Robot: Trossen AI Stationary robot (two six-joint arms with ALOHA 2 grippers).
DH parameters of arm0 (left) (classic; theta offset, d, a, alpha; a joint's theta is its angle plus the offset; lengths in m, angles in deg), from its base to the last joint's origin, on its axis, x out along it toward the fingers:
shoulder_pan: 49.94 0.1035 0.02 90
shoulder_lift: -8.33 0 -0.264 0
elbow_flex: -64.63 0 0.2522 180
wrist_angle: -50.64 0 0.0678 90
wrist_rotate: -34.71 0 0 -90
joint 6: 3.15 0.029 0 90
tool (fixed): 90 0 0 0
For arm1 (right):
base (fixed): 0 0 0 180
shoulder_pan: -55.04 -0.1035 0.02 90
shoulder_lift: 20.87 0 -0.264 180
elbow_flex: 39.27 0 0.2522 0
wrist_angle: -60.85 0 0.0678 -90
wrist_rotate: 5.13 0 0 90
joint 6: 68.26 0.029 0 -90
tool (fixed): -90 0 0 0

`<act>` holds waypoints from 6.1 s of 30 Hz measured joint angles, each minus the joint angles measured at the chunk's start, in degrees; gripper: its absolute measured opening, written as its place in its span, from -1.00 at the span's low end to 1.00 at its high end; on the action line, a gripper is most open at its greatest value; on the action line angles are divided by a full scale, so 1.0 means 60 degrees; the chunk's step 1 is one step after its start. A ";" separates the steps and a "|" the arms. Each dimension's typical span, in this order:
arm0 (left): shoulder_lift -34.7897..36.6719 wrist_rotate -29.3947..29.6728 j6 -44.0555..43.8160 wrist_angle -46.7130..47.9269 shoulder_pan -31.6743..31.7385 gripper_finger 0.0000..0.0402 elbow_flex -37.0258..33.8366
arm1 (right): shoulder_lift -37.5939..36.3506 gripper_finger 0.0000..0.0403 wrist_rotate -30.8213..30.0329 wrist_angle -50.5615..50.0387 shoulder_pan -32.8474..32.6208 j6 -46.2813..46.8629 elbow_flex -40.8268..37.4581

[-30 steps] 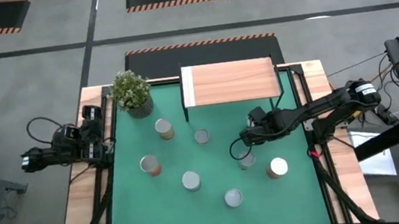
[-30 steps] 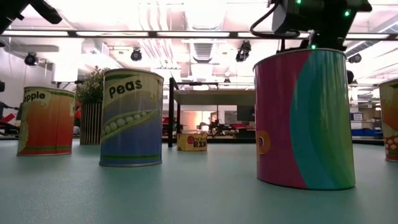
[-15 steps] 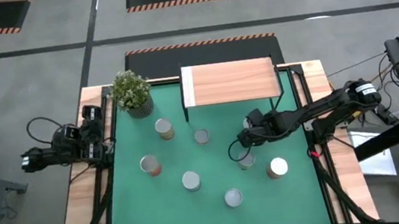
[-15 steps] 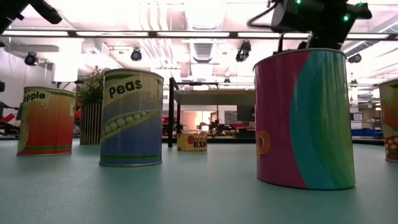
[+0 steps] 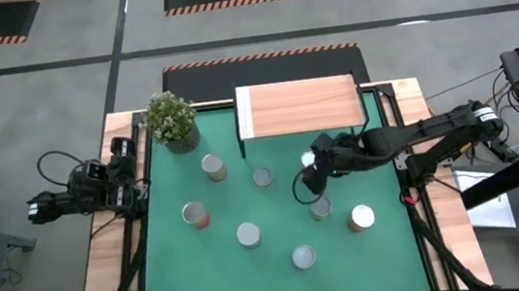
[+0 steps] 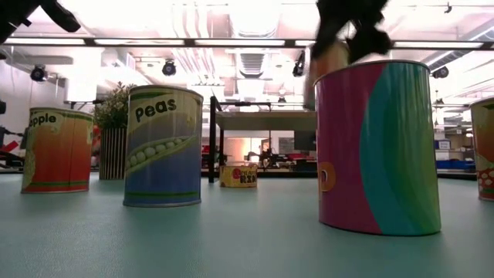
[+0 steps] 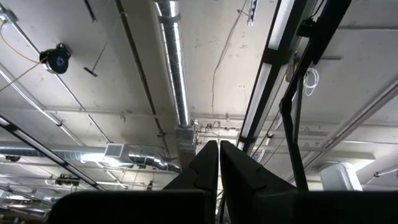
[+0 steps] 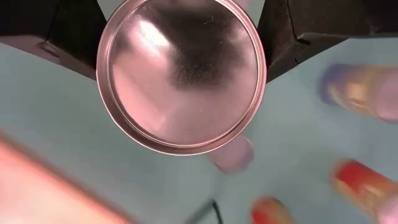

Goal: Pick and place cans onto a shelf
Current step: Put the canned corn on the shelf, then put the canned green beans on the shelf

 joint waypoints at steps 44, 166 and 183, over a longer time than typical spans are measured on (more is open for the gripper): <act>-0.0040 -0.0022 -0.0208 -0.0059 0.0000 -1.00 0.0000 | 0.7483 0.52 0.2911 -0.1930 0.6031 -0.6860 1.0616; -0.0036 -0.0023 -0.0208 -0.0233 -0.0003 -1.00 0.0000 | 0.1767 -0.96 0.0571 0.5311 0.2509 -0.8392 0.1054; -0.0040 -0.0098 -0.0319 0.0159 -0.0002 -1.00 0.0000 | 0.0058 -0.96 -0.0832 1.2894 -0.0624 -0.7679 -0.5422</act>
